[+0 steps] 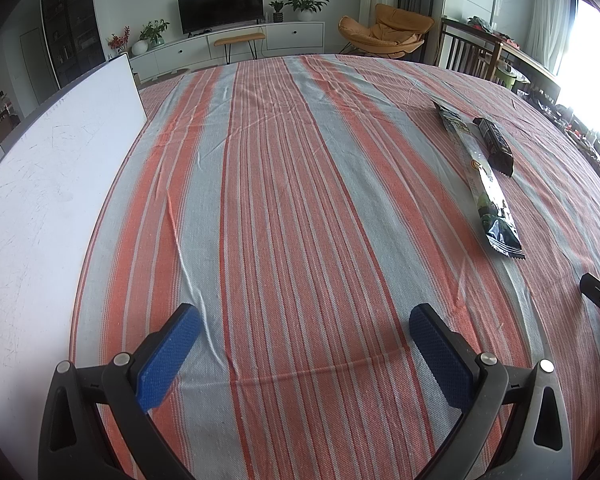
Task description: Organize snacks
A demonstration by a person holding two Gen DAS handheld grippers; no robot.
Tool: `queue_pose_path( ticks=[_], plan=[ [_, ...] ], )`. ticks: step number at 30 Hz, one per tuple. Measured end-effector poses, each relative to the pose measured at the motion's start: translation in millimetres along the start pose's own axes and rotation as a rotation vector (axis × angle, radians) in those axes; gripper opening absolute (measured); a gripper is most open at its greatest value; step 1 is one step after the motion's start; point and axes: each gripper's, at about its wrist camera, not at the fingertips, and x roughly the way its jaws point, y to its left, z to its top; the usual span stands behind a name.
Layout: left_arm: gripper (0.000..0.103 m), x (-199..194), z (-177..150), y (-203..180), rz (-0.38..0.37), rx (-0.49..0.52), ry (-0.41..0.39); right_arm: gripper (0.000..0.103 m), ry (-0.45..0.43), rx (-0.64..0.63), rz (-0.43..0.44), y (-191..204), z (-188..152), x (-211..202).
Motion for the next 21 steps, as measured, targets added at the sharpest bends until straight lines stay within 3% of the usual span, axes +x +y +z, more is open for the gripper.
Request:
queue_pose_path(
  ticks=[5, 7, 9, 12, 14, 17, 21],
  plan=[
    [0.103, -0.1, 0.1, 0.1, 0.000, 0.000, 0.000, 0.088, 0.000, 0.000, 0.000, 0.0, -0.1, -0.1],
    [0.103, 0.8, 4.0, -0.6, -0.005, 0.001, 0.037, 0.088, 0.000, 0.000, 0.000, 0.0, 0.0, 0.1],
    [0.102, -0.6, 15.5, -2.1, -0.055, -0.015, 0.079, 0.088, 0.000, 0.000, 0.000, 0.1, 0.0, 0.1],
    [0.102, -13.2, 41.3, -15.4, -0.144, -0.006, 0.039, 0.088, 0.000, 0.000, -0.001, 0.0, -0.1, 0.0],
    [0.103, -14.0, 61.8, -33.5, -0.174, 0.041, 0.027, 0.088, 0.000, 0.000, 0.000, -0.1, -0.2, 0.0],
    [0.103, 11.0, 91.9, -68.6, -0.231, 0.133, 0.087, 0.088, 0.000, 0.000, 0.001, -0.1, -0.2, -0.1],
    [0.099, 44.4, 113.3, -107.3, -0.193, 0.242, 0.128, 0.088, 0.000, 0.000, 0.000, -0.1, -0.3, -0.2]
  ],
)
